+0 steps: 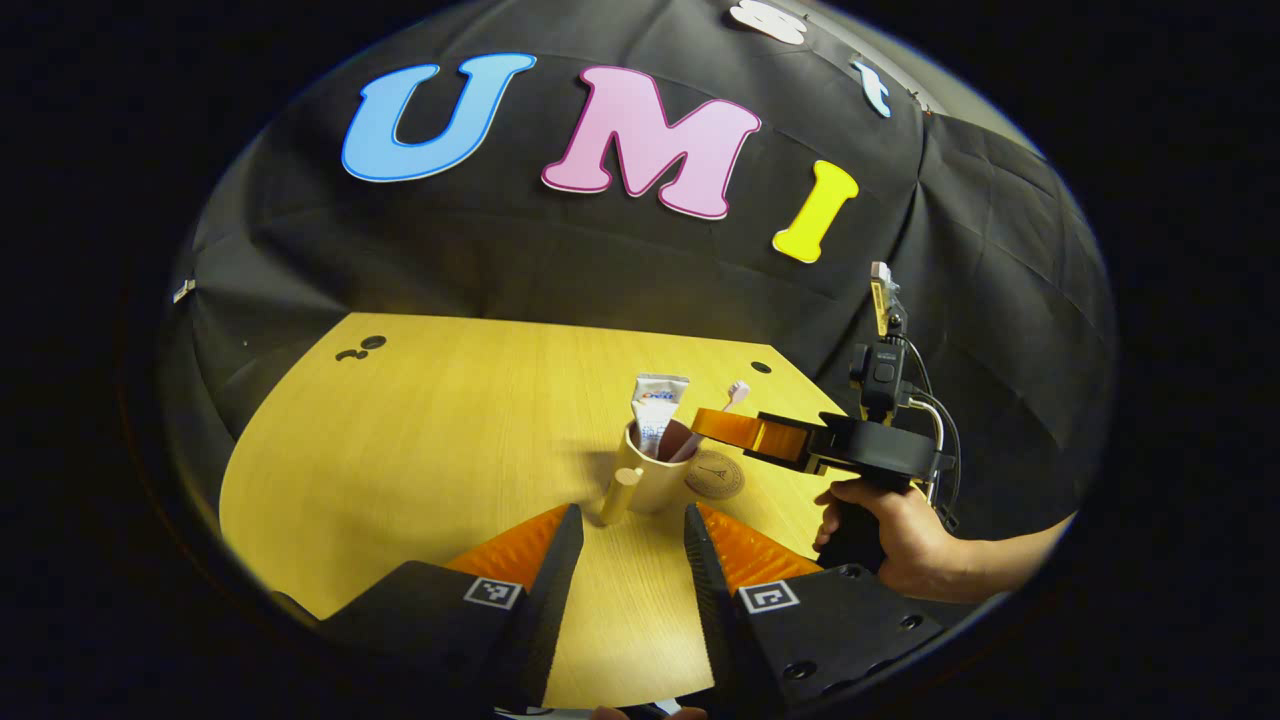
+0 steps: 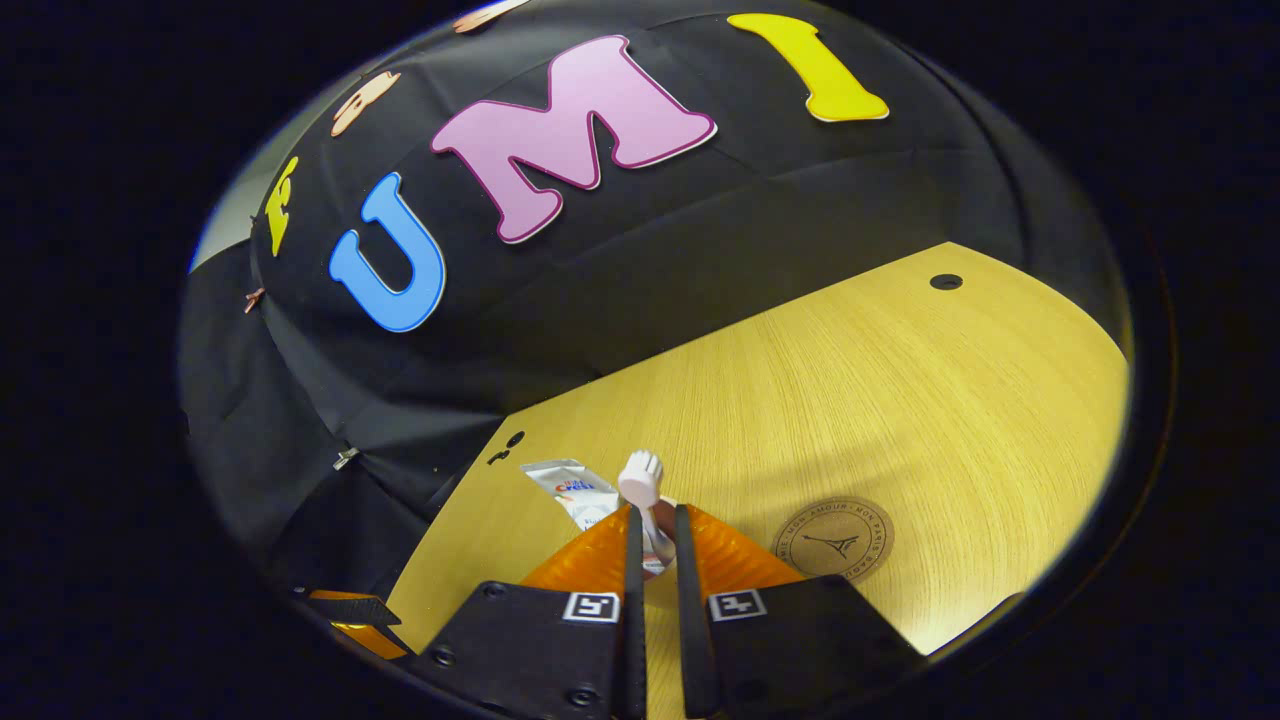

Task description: Put the toothbrush and toothpaste on the desktop into the cup, then pick up the cup and place it on the coaster on the desktop.

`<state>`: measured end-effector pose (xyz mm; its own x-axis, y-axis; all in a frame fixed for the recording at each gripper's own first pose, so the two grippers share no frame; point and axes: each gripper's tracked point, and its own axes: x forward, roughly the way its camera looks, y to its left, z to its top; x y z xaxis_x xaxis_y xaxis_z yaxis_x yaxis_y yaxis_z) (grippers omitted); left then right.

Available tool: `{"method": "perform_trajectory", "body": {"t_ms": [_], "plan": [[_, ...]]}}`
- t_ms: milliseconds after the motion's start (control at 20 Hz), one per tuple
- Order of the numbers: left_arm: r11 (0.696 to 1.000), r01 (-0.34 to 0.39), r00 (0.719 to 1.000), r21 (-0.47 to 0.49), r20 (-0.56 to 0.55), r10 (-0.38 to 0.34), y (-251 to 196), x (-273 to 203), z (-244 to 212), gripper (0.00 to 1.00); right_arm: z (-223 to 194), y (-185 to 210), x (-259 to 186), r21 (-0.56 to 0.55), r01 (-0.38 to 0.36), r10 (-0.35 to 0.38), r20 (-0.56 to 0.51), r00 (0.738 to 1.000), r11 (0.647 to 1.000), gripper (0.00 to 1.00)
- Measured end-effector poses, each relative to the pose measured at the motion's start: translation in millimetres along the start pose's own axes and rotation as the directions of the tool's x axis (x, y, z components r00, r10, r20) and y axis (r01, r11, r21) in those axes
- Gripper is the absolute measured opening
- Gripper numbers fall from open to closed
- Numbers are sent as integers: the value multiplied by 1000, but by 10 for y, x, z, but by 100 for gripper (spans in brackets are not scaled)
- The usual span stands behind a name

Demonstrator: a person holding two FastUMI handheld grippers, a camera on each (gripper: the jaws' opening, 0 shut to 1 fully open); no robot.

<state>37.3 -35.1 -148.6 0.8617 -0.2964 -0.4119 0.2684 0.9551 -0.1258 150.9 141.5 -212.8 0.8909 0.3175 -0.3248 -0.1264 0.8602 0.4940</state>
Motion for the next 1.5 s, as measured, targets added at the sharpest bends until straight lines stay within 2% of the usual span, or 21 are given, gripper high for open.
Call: {"method": "perform_trajectory", "body": {"t_ms": [100,150,200,300,350,400,500,550,600,750,800,850,1050,1250,1500], "plan": [[1000,5,999,-2,-32,-5,0,48,-59,64,-33,-22,-53,5,3,-3,-18,1000,1000,27],[1000,9,999,-7,-49,-9,-15,75,-82,64,-39,-36,-94,9,6,-5,-24,1000,1000,10],[1000,12,998,-10,-67,-13,-24,108,-104,64,-55,-34,-144,20,2,-1,-28,1000,1000,29],[1000,25,994,-8,-109,-26,-10,198,-156,64,-87,-55,-260,40,0,2,-39,999,999,33],[999,34,991,-4,-131,-34,-5,253,-156,64,-112,-66,-339,46,-4,6,-49,999,999,19],[999,39,988,6,-151,-37,20,306,-171,64,-154,-100,-400,51,-2,5,-57,998,999,41],[999,35,980,35,-197,-28,82,432,-189,64,-231,-172,-567,61,-6,11,-83,997,998,48],[998,31,974,47,-225,-20,127,496,-224,64,-264,-222,-665,65,-7,13,-92,996,998,32],[998,31,964,56,-267,-14,159,576,-288,64,-274,-261,-759,66,-10,16,-99,995,998,54],[995,18,929,98,-368,19,262,792,-424,65,-322,-394,-1048,68,-24,32,-126,991,997,58],[993,23,923,119,-385,25,268,868,-433,65,-331,-454,-1147,68,-22,31,-132,991,997,49],[990,29,916,138,-401,29,266,944,-430,65,-338,-531,-1237,69,-16,25,-136,990,997,68],[977,43,884,207,-463,59,319,1219,-470,64,-376,-823,-1554,72,17,-6,-158,987,997,68],[969,44,832,242,-546,98,417,1456,-575,65,-353,-1132,-1836,87,76,-62,-148,987,993,68],[962,79,773,262,-625,107,386,1602,-638,64,-385,-1544,-2114,135,155,-137,-136,981,979,68]]}}
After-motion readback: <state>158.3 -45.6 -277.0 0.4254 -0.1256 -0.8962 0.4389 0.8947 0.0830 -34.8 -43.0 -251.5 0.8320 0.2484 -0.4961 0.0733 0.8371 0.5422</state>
